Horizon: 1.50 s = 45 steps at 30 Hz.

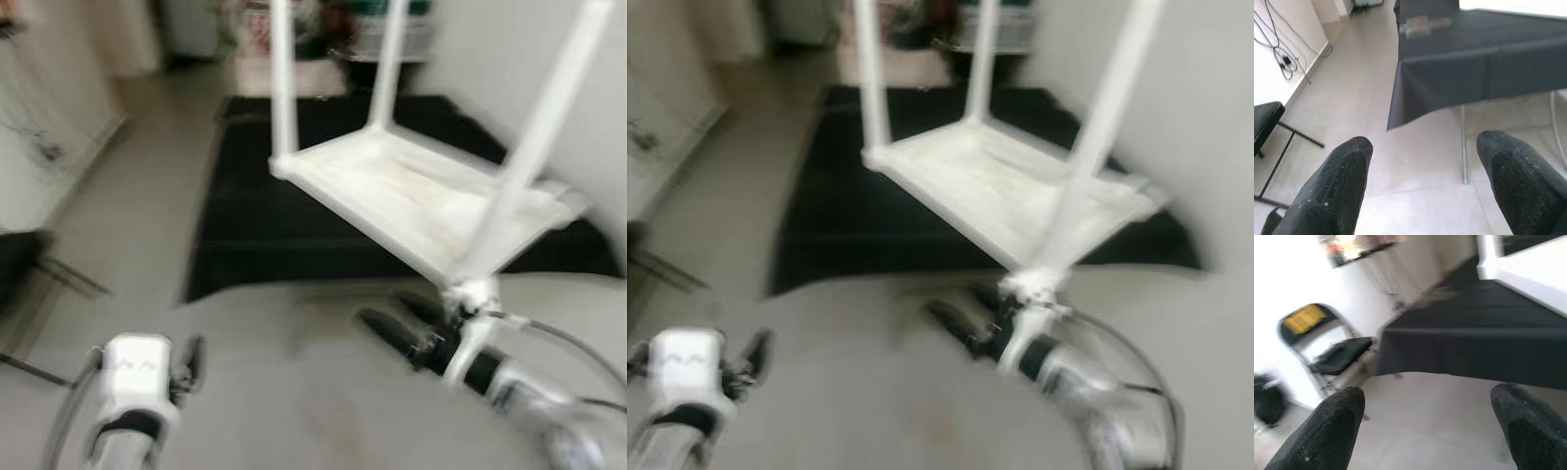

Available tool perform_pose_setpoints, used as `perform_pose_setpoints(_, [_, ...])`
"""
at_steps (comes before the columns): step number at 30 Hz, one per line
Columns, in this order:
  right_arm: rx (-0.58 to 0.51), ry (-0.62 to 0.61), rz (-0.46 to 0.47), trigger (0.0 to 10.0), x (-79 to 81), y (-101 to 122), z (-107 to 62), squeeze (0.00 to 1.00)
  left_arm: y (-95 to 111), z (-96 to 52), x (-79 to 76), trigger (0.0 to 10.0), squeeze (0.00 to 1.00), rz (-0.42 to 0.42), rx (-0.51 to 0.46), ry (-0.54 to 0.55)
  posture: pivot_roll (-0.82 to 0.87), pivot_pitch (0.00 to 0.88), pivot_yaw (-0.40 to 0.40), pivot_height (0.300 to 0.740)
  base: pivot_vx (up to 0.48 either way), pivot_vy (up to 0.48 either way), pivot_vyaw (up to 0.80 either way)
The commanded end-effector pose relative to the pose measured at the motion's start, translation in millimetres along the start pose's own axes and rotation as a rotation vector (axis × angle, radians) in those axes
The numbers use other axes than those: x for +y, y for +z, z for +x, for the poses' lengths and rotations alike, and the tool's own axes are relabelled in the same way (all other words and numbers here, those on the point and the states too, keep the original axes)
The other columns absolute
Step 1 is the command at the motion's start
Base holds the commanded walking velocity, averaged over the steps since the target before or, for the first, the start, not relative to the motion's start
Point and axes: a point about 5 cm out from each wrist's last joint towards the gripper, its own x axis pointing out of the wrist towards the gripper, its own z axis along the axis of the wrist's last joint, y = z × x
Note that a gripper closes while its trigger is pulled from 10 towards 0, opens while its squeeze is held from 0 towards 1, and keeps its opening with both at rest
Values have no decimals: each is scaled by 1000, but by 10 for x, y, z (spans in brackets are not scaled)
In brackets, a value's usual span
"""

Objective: Building children table

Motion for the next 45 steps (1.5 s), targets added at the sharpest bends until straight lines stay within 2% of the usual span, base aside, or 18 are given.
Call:
perform_pose_setpoints(1, [-39,-64,-42,10000,-65,95,43,0,7,5,-19,10000,0,-11,-3,-27,-44,62,-39,740,0,0,0])
perform_pose_setpoints(4, [-48,-101,-65,10000,-99,131,63,0,6,2,-28,10000,0,-12,1,-34,-45,63,-39,740,0,-308,0])
perform_pose_setpoints(7, [-64,-165,-140,10000,-117,206,143,0,4,3,-26,10000,0,-22,4,-19,-42,64,-41,740,0,-464,0])
perform_pose_setpoints(10, [-67,-174,-152,10000,-114,219,166,0,3,6,-20,10000,0,-21,5,-9,-41,64,-42,740,0,-341,0])
perform_pose_setpoints(13, [-88,-196,-184,10000,-91,263,258,0,6,19,-12,10000,0,-19,-2,3,-39,61,-42,740,0,0,0])
perform_pose_setpoints(16, [-111,-241,-258,10000,-55,313,411,0,9,38,-15,10000,0,-10,-11,2,-28,56,-44,740,0,0,0])
perform_pose_setpoints(19, [-123,-241,-283,10000,-8,334,487,0,15,47,-21,10000,0,3,-17,-7,-28,54,-45,740,0,0,0])
perform_pose_setpoints(26, [-68,-196,-304,10000,139,151,624,0,33,67,-42,10000,0,23,-36,-14,-5,52,-61,740,0,0,0])
perform_pose_setpoints(29, [-60,-206,-297,10000,119,139,658,0,34,83,-32,10000,0,13,-41,-3,-3,51,-62,740,0,0,0])
perform_pose_setpoints(34, [-69,-235,-319,10000,87,145,749,0,104,203,5,10000,0,20,-76,9,13,39,-57,740,0,0,0])
perform_pose_setpoints(39, [-58,-263,-313,10000,52,126,762,0,103,212,-2,10000,0,19,-78,-2,12,38,-56,740,0,0,0])
perform_pose_setpoints(45, [-75,-236,-248,10000,33,113,748,0,92,218,-3,10000,0,11,-78,4,7,30,-55,740,0,0,-667])
